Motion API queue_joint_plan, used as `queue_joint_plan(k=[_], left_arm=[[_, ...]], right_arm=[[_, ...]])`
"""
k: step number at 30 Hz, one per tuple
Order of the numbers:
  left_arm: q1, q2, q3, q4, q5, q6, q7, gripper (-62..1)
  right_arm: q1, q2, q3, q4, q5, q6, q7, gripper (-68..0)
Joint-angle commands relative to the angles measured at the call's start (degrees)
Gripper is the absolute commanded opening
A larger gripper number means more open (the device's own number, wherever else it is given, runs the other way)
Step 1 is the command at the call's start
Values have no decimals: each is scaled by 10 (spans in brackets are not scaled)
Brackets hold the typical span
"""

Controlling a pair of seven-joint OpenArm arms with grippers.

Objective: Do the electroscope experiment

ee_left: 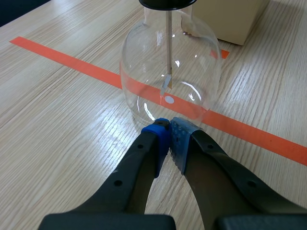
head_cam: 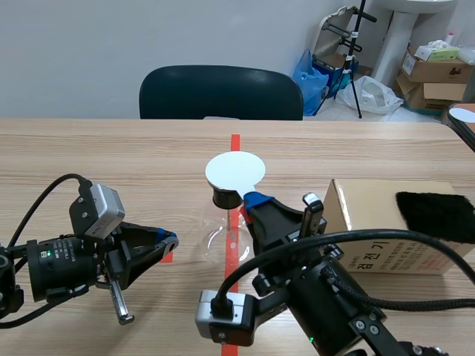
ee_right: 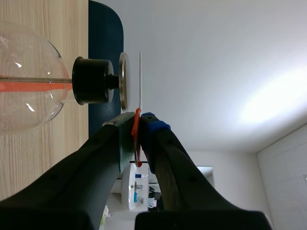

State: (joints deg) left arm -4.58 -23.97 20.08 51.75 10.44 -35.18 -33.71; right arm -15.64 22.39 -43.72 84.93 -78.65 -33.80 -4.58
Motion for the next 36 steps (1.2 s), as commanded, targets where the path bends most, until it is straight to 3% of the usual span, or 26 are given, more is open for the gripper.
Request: queue_joint_plan(k=[1,32,36], left_arm=[[1,3,-6,14,-8,-1,-11,-592],[1,3,-6,14,-8,-1,-11,-592],[1,3,-6,14,-8,-1,-11,-592]], right_arm=[[4,2,5,14,-2,-8,-3,-667],[4,1,5,14,-2,-8,-4,-666],[4,1,5,14,-2,-8,-23,-667]])
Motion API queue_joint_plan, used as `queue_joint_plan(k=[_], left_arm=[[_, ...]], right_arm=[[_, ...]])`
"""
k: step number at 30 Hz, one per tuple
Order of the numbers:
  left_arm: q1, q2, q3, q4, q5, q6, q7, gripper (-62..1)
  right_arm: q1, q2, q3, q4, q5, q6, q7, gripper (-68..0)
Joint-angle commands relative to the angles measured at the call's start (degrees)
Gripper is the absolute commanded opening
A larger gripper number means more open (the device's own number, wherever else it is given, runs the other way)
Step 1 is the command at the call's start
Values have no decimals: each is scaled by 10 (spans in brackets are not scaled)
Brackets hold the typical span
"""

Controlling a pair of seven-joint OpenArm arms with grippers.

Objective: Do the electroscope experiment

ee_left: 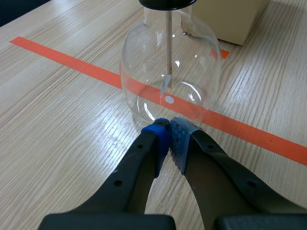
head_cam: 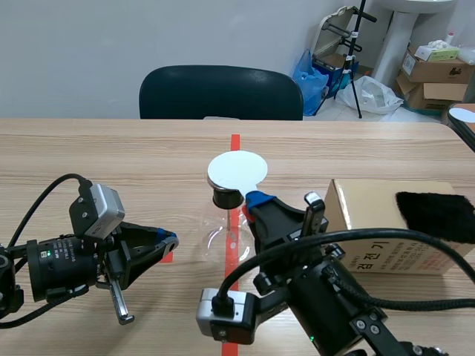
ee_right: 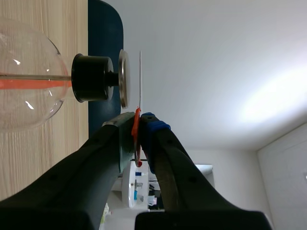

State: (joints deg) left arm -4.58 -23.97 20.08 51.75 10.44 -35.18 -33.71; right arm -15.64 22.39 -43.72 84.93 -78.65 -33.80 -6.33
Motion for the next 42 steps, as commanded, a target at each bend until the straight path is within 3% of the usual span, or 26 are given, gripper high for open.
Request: queue_joint_plan(k=[1,15,23,32,42], left_arm=[[1,3,-6,14,-8,-1,-11,-592],[1,3,-6,14,-8,-1,-11,-592],[1,3,-6,14,-8,-1,-11,-592],[1,3,-6,14,-8,-1,-11,-592],[1,3,-6,14,-8,-1,-11,-592]], right_arm=[[4,1,5,14,-2,-8,-15,-667],[4,2,5,14,-2,-8,-209,-666],[4,2,5,14,-2,-8,-275,-666],[4,2,5,14,-2,-8,-307,-666],[4,2,5,14,-2,-8,-280,-667]])
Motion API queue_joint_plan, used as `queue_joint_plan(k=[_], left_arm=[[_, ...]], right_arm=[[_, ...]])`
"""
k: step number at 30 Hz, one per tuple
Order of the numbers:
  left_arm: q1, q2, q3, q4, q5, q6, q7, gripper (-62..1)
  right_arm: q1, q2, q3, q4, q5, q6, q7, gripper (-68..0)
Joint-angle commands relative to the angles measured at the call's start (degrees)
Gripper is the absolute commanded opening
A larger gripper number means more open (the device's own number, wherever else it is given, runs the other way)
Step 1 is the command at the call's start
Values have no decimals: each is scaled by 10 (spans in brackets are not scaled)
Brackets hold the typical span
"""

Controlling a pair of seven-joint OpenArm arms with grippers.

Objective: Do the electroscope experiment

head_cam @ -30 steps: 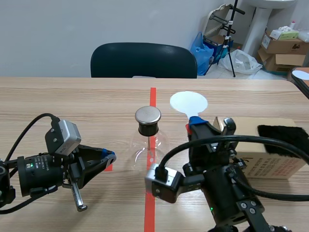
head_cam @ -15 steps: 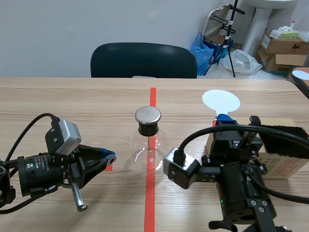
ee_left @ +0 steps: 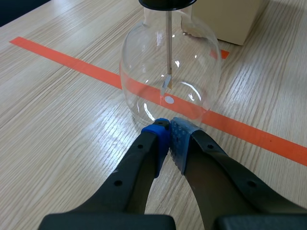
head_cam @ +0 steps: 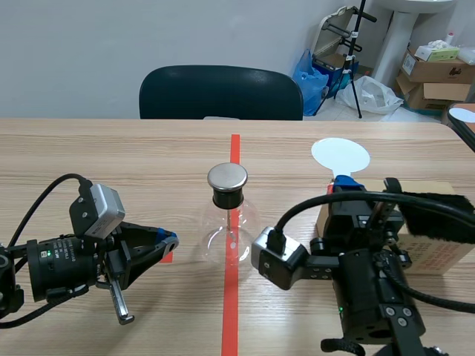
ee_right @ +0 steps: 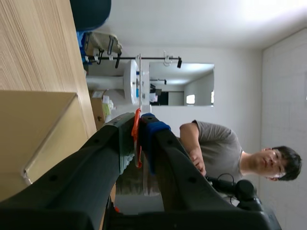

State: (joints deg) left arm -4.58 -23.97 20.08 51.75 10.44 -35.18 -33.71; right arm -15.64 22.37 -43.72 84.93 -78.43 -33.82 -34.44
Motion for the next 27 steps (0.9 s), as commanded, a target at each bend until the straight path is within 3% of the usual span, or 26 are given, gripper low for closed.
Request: queue_joint_plan(k=[1,19,27], left_arm=[[1,3,-6,14,-8,-1,-11,-592],[1,3,-6,14,-8,-1,-11,-592],[1,3,-6,14,-8,-1,-11,-592]], right_arm=[[4,2,5,14,-4,-8,11,-666],[4,2,5,14,-4,-8,264,-666],[4,2,5,14,-4,-8,314,-667]])
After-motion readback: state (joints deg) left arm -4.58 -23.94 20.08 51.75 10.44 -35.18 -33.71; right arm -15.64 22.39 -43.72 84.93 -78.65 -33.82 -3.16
